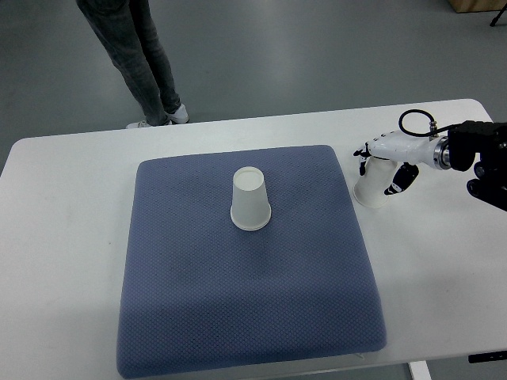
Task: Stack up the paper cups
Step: 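Close the right hand fingers around the white paper cup, then lift the cup with the right hand and carry it over the upside-down cup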
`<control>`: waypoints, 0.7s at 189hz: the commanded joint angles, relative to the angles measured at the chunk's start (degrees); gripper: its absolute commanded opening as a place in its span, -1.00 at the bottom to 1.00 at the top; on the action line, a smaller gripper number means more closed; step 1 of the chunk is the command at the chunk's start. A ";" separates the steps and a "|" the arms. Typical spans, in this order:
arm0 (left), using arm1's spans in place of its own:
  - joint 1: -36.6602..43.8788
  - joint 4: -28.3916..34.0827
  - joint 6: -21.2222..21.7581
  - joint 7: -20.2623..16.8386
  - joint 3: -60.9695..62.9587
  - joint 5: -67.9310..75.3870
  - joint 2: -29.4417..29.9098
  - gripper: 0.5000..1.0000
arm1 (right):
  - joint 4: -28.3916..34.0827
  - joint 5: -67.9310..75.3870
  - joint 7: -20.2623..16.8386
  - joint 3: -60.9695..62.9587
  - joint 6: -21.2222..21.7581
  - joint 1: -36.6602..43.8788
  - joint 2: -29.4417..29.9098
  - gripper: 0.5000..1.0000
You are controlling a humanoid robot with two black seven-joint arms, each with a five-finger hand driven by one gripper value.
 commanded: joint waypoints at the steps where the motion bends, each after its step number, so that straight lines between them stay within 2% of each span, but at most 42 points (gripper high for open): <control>1: 0.00 0.00 0.01 0.00 0.00 0.00 0.00 1.00 | -0.24 0.00 -0.08 0.00 -0.26 -0.30 0.15 0.61; 19: 0.00 0.00 0.01 0.00 0.00 0.00 0.00 1.00 | -0.33 0.18 -0.08 0.00 -0.35 -0.56 0.23 0.56; 58: 0.00 0.00 0.01 0.00 0.00 0.00 0.00 1.00 | -1.03 0.27 -0.17 0.08 -0.35 -0.74 0.76 0.19; 86: 0.00 0.00 0.01 0.00 0.00 0.00 0.00 1.00 | -1.47 0.36 -0.08 0.17 -0.08 -0.83 1.29 0.00; 132: 0.00 0.00 0.01 0.00 0.00 0.00 0.00 1.00 | -1.47 0.36 0.01 0.26 0.71 -0.74 2.34 -0.61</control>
